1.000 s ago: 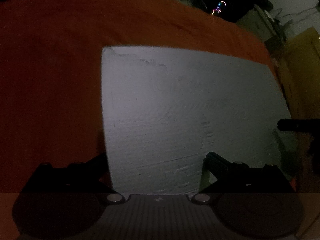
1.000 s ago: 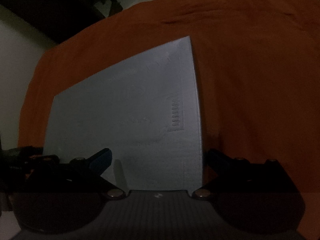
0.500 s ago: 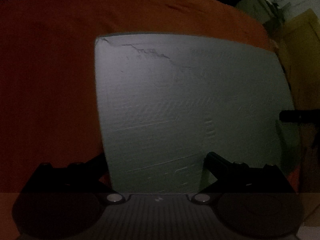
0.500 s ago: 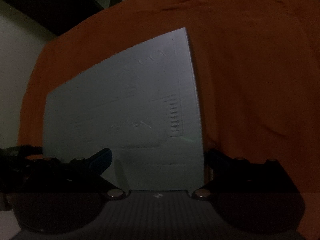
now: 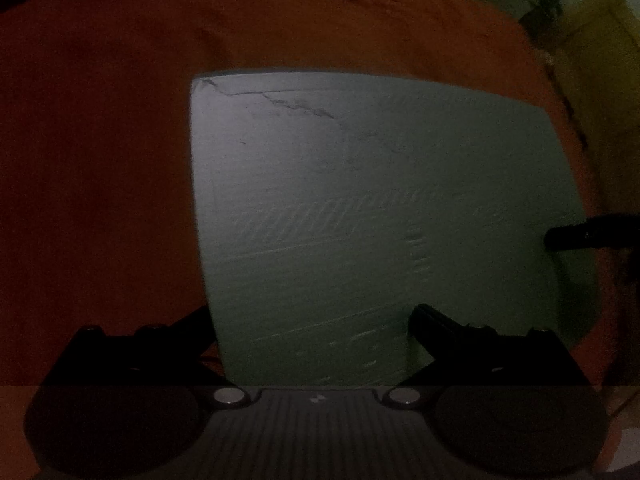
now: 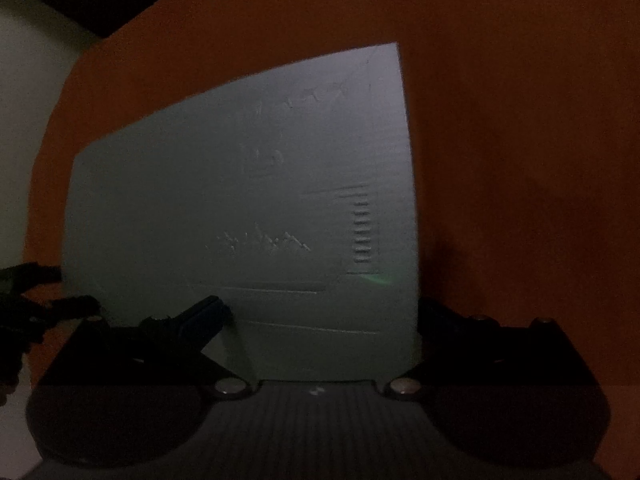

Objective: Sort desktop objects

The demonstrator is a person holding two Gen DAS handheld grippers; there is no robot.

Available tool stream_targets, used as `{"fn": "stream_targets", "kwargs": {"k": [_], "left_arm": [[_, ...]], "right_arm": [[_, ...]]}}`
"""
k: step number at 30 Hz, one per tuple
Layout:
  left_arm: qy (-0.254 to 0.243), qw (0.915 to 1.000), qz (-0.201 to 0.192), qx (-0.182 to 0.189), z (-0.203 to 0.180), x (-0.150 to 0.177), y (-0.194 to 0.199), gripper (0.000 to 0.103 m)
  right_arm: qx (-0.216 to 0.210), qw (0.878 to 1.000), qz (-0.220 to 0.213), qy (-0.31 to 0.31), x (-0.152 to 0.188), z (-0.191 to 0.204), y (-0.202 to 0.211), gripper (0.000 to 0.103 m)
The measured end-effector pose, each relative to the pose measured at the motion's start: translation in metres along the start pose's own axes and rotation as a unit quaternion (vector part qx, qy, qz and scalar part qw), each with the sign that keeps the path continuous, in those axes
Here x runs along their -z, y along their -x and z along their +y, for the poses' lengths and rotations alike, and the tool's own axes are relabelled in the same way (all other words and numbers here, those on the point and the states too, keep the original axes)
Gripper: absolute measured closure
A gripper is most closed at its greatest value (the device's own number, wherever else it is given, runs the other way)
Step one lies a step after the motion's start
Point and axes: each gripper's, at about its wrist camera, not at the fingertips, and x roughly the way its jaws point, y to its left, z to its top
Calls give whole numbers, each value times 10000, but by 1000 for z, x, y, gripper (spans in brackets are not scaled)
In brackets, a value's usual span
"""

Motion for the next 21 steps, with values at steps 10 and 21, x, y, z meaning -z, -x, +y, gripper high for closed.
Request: {"fn": "stream_targets", "kwargs": {"k": [10, 21], "left_arm": [[293, 9993, 152, 187, 24, 32, -14, 0], [-156, 9998, 113, 73, 16, 47, 3, 1]], "right_arm": [[120, 9965, -342, 758, -22, 12, -19, 0], [0, 9975, -66, 703, -46, -10, -13, 0]]}}
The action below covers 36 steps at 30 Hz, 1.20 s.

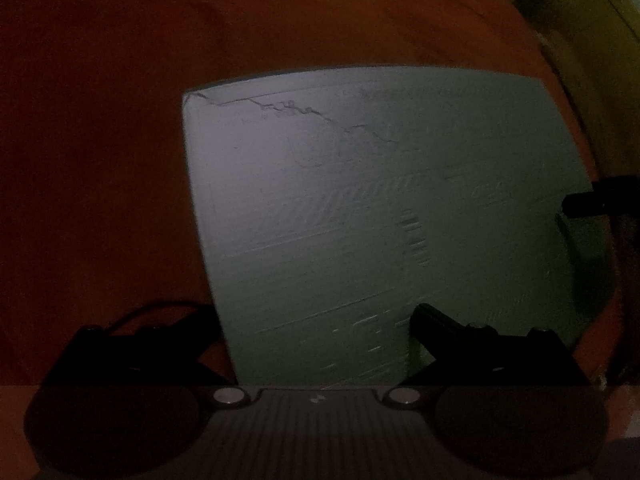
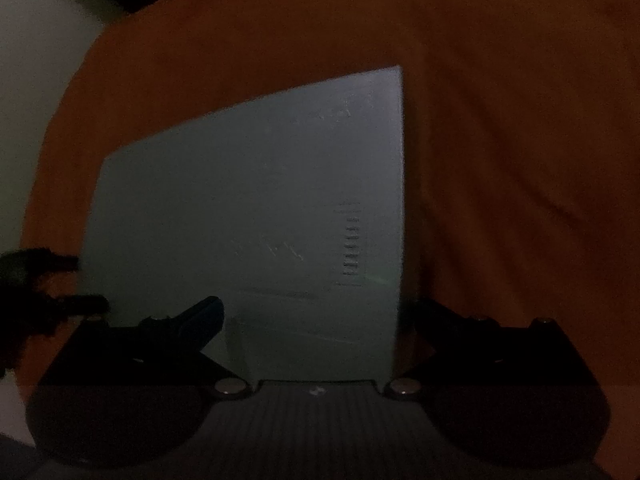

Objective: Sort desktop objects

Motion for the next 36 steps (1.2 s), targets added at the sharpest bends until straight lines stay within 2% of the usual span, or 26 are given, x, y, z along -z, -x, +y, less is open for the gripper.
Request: {"fn": "stream_targets", "kwargs": {"k": [3, 6, 11, 16, 23, 27, 31, 36], "left_arm": [[-300, 9994, -57, -166, -3, 5, -1, 0], [-260, 9994, -141, -198, -1, 8, 4, 0], [-202, 9993, -173, -261, -12, 11, 1, 0], [-296, 9987, -186, -380, -29, 10, -4, 1], [-447, 9985, -106, -305, -36, 15, -13, 1], [-471, 9986, -68, -237, -35, 22, -10, 1], [-501, 9987, 76, -106, -37, 31, -7, 1], [-753, 9968, 77, -257, -40, 41, -17, 1]], "right_arm": [[-39, 9998, 118, -132, -4, -13, -11, 0], [-91, 9993, 264, -265, -12, -23, -27, 0], [38, 9999, 146, -74, -24, -19, -37, 0], [230, 9996, 155, 57, -38, -8, -32, 0], [171, 9997, 155, 105, -55, -9, -22, 0], [202, 9992, 174, 301, -41, -15, -29, 0], [258, 9988, 215, 351, -46, -19, -25, 0], [197, 9994, 118, 264, -50, -23, -19, 0]]}}
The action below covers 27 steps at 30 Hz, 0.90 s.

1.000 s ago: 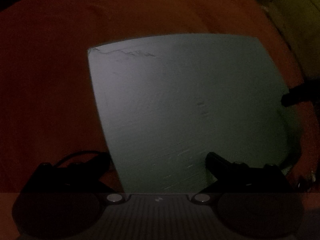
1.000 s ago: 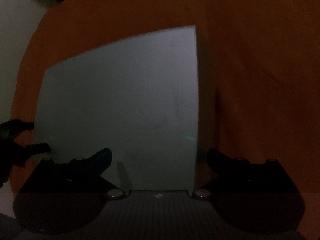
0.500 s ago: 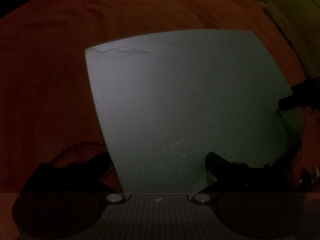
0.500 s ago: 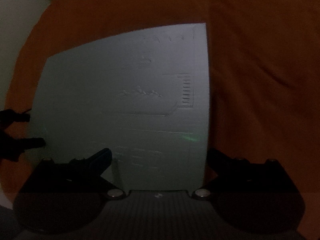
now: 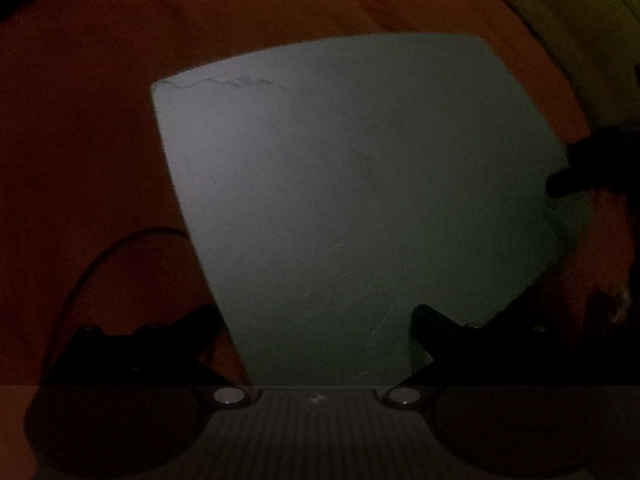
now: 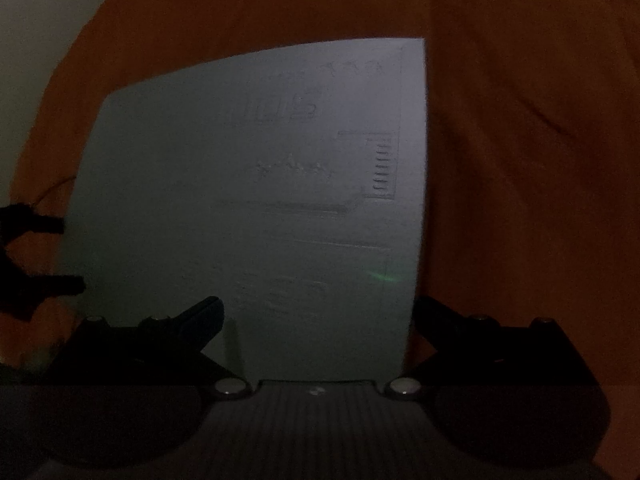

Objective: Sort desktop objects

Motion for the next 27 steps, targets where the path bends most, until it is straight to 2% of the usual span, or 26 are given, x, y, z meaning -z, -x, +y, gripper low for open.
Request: {"fn": "stream_targets", "kwargs": {"k": [3, 5, 9, 14, 16, 20, 25, 27], "left_arm": [[467, 9985, 161, 253, 11, 3, -15, 0], [615, 9976, 66, 312, 16, 2, -16, 0], [683, 9971, -33, 347, 20, -1, -15, 0], [769, 9966, -46, 307, 20, 3, -14, 0], [687, 9972, -192, 219, 20, 0, -1, 0], [354, 9973, -639, 87, 17, -7, 35, 0], [427, 9948, -899, 197, 23, -26, 74, 0], [380, 9945, -970, 128, 16, -23, 87, 0]], "right_arm": [[3, 9999, 42, -100, -3, -7, -22, 0], [-73, 9996, -119, -239, -7, -13, -29, 0], [-185, 9985, -288, -422, -23, -24, -30, 0], [-66, 9983, -389, -428, -44, -23, -32, 0], [-11, 9986, -380, -366, -55, -16, -34, 0], [-303, 9984, -443, -173, -90, -11, -4, 0], [-527, 9965, -652, -17, -133, 5, 50, 0], [-539, 9952, -817, 28, -147, 14, 73, 0]]}}
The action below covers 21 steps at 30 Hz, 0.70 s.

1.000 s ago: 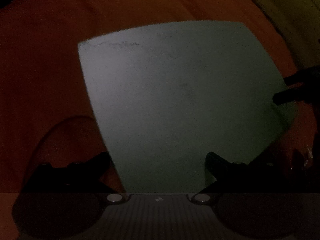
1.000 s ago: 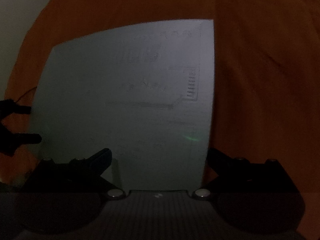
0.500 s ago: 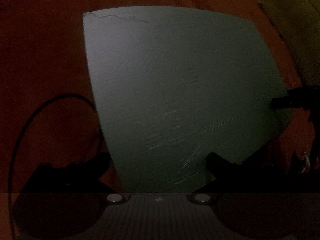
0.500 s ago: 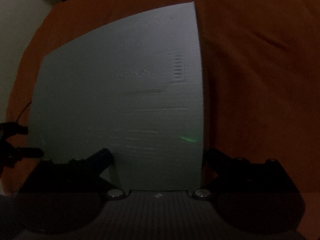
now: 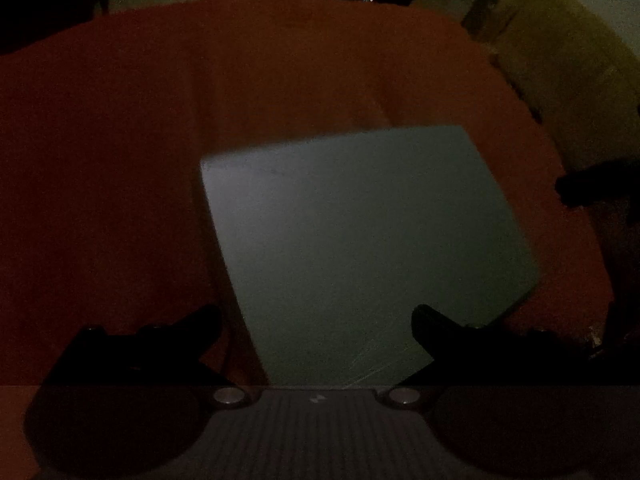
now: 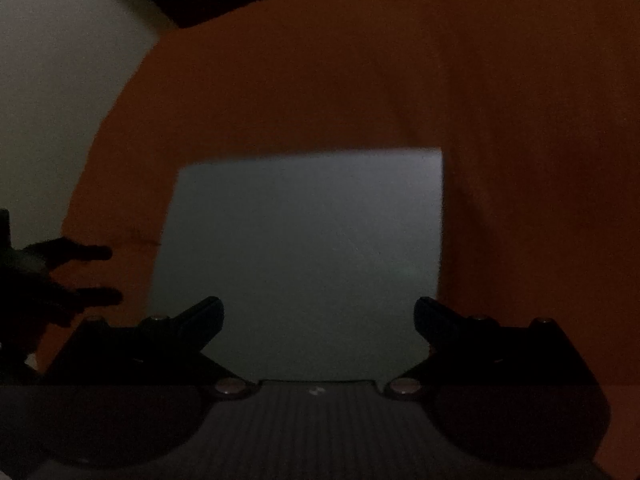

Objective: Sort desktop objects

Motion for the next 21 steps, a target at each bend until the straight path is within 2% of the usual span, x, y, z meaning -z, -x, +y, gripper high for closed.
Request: {"fn": "stream_targets", "kwargs": {"k": [3, 6, 9, 11, 14, 16, 18, 21], "left_arm": [[82, 9999, -101, -111, -11, 3, 18, 0], [271, 9992, -298, -78, -20, 26, 42, 0], [360, 9970, -675, -85, -34, 39, 64, 0], [276, 9943, -1001, -242, -47, 53, 80, 0], [82, 9889, -1428, -389, -70, 77, 106, 0], [147, 9837, -1700, -567, -80, 94, 115, 0], [466, 9762, -1917, -904, -88, 112, 122, 0], [1062, 9648, -2064, -1240, -90, 132, 123, 0]], "right_arm": [[-28, 9992, -388, 96, -14, 19, 18, 0], [-194, 9963, -827, 124, -16, 36, 31, 0], [-387, 9917, -1223, 70, -11, 51, 40, 0], [-406, 9895, -1375, 160, -7, 62, 47, 0], [168, 9836, -1642, 721, 18, 108, 28, 0], [136, 9781, -1930, 769, 36, 124, 17, 0], [231, 9727, -2230, 595, 49, 139, -6, 0], [487, 9669, -2498, 186, 61, 141, -15, 0]]}}
